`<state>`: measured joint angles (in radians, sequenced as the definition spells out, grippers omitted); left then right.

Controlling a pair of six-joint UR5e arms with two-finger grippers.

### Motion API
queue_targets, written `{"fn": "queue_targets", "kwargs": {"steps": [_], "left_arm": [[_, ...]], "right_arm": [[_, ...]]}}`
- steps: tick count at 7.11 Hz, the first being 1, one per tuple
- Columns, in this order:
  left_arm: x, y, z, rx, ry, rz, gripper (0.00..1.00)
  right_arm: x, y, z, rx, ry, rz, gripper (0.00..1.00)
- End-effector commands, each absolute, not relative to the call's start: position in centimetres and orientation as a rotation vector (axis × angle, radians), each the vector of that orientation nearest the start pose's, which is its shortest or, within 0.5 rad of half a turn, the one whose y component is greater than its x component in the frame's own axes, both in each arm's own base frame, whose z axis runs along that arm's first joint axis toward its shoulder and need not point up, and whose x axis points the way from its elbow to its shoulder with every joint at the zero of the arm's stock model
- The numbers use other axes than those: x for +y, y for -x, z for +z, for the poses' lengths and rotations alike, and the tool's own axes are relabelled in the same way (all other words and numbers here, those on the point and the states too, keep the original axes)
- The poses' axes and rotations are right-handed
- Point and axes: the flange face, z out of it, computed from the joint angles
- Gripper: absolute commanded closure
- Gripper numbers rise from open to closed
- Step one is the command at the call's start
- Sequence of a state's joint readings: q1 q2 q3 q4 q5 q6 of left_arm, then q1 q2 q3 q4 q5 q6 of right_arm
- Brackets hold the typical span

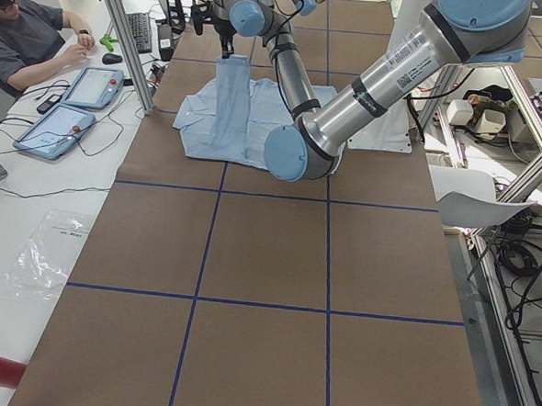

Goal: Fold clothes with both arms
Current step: 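Grasp the cuff with the left gripper and lift it toward the collar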

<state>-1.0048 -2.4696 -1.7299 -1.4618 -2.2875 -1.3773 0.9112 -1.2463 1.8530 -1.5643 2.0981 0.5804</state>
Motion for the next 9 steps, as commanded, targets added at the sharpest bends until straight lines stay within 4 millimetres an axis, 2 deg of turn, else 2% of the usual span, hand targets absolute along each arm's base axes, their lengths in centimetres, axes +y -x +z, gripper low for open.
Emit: {"fn": "queue_targets", "kwargs": {"steps": [1,2,3,4,5,6,8,9], "left_arm": [[-58.8,-29.9,4.2,1.152,0.054,-0.416,1.0],[-59.8,-32.5,4.4,1.177,0.083,-0.436,1.0],[-61.7,-35.7,3.5,1.192,0.122,-0.467,1.0],[-62.5,-38.8,3.4,1.196,0.152,-0.485,1.0],[-62.7,-41.2,4.0,1.196,0.17,-0.499,1.0],[-62.4,-44.8,4.5,1.188,0.165,-0.523,1.0],[-61.5,-53.0,6.4,1.188,0.157,-0.554,1.0],[-60.4,-57.2,6.6,1.18,0.126,-0.556,1.0]], "right_arm": [[-51.6,29.6,35.6,-0.763,-0.188,-0.235,0.0],[-51.5,29.5,35.7,-0.763,-0.188,-0.235,0.0],[-51.6,29.6,35.6,-0.763,-0.189,-0.235,0.0],[-51.6,29.6,35.7,-0.762,-0.187,-0.234,0.0],[-51.6,29.6,35.7,-0.76,-0.188,-0.235,0.0],[-51.7,29.6,35.7,-0.76,-0.186,-0.234,0.0],[-51.7,29.7,35.7,-0.761,-0.183,-0.233,0.0],[-51.7,29.7,35.8,-0.761,-0.181,-0.232,0.0]]}}
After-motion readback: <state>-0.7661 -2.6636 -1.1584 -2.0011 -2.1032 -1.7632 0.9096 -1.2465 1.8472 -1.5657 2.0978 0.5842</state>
